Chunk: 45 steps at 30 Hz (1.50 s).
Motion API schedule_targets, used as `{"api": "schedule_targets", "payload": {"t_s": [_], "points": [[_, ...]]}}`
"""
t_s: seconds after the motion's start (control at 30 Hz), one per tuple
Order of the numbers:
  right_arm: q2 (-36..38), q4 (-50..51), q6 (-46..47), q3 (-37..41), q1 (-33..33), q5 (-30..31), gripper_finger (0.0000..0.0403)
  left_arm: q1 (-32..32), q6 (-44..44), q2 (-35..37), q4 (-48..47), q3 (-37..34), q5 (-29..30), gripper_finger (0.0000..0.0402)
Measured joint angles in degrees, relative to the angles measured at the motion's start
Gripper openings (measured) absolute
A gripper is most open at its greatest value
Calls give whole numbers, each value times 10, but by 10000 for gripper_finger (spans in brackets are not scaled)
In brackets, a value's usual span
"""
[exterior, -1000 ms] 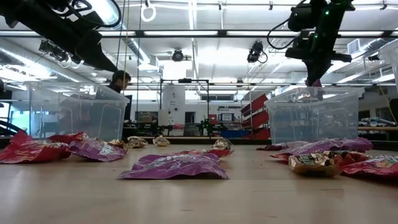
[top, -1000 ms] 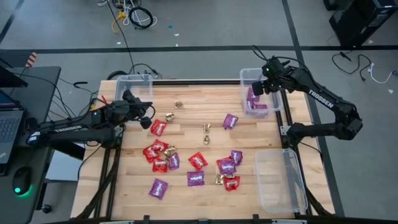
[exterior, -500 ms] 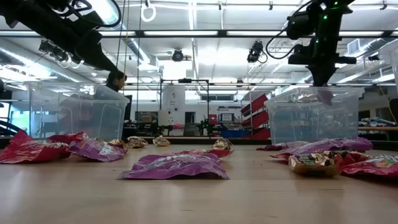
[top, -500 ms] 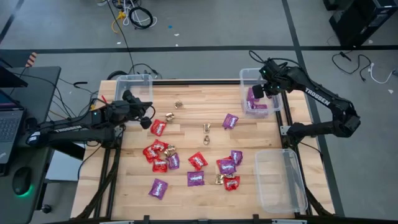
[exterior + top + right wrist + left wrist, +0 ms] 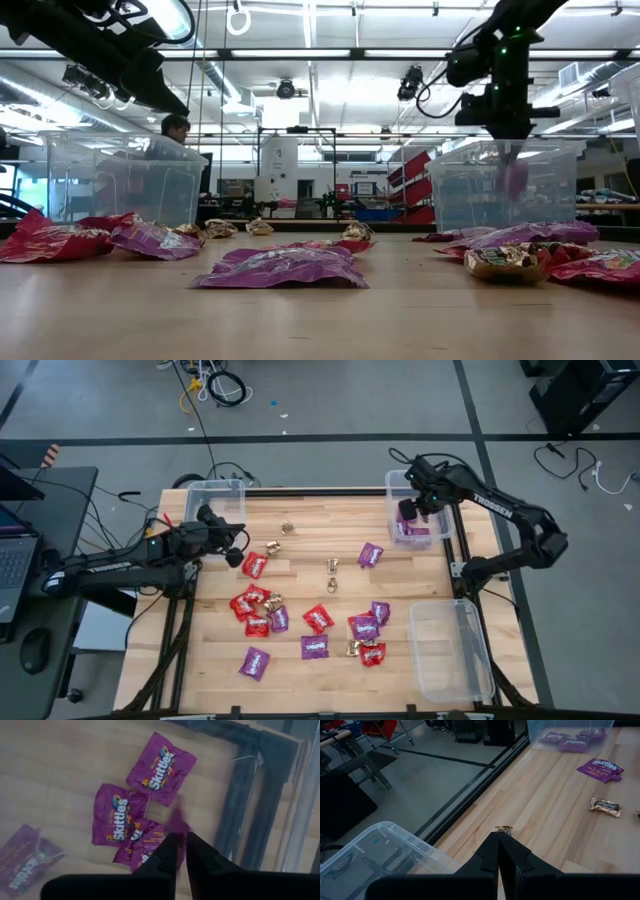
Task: Sort candy
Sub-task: Put the purple candy into the top right transparent bin
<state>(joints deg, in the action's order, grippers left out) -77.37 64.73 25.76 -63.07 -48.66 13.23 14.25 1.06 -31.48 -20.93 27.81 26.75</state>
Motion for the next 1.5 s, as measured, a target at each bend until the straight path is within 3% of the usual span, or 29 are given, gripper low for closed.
{"api": "schedule_targets", "payload": {"t_s": [0.3,0.73,1.03,1.27,1.5], "points": [[-6,-1,-4,0,0,6,57,0,0,0,0,0,0,9],[21,-11,-20,-39,56,9,50,0,0,0,0,0,0,9],[45,-137,-149,-62,202,-58,48,0,-1,0,2,0,0,9],[18,-210,-219,-62,343,-51,45,0,-1,0,6,0,0,9],[-34,-212,-215,-62,413,-40,44,0,0,0,6,0,0,9]]}}
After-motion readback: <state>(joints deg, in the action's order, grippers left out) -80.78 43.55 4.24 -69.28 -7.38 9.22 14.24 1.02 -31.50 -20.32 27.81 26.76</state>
